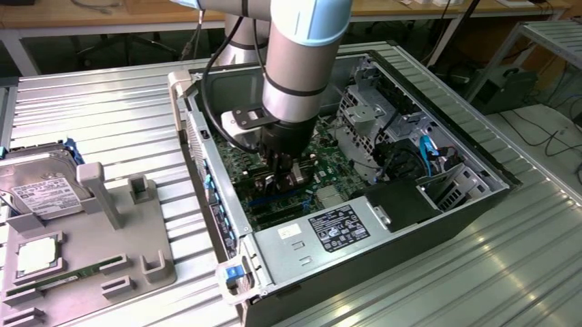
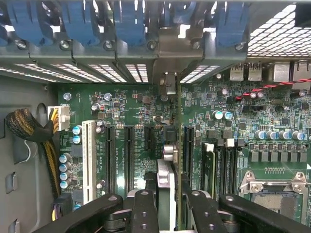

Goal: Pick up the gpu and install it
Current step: 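Insert the gpu into the slot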

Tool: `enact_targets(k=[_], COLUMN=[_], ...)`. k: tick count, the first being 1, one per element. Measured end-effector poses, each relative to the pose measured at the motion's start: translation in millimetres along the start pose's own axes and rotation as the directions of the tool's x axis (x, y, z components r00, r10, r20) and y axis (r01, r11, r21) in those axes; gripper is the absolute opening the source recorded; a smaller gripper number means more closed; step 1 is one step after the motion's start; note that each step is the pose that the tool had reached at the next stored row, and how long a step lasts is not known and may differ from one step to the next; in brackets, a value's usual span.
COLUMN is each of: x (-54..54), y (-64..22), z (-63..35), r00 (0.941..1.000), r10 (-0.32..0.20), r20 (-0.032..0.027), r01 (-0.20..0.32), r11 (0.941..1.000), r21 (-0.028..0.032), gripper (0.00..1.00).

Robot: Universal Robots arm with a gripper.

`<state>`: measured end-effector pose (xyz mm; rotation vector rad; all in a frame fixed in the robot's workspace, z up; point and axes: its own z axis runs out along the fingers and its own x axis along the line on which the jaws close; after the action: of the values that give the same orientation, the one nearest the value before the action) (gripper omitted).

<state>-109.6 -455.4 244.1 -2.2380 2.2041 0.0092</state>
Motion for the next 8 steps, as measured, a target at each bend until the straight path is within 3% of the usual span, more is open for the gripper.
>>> enact_targets(k=[8], x=[0.0], y=[0.1], z=[0.8], r00=[1.0], r10=[0.0], r20=[0.0], r01=[0.0], r11=[1.0], r21=[-0.0001], gripper=[0.28])
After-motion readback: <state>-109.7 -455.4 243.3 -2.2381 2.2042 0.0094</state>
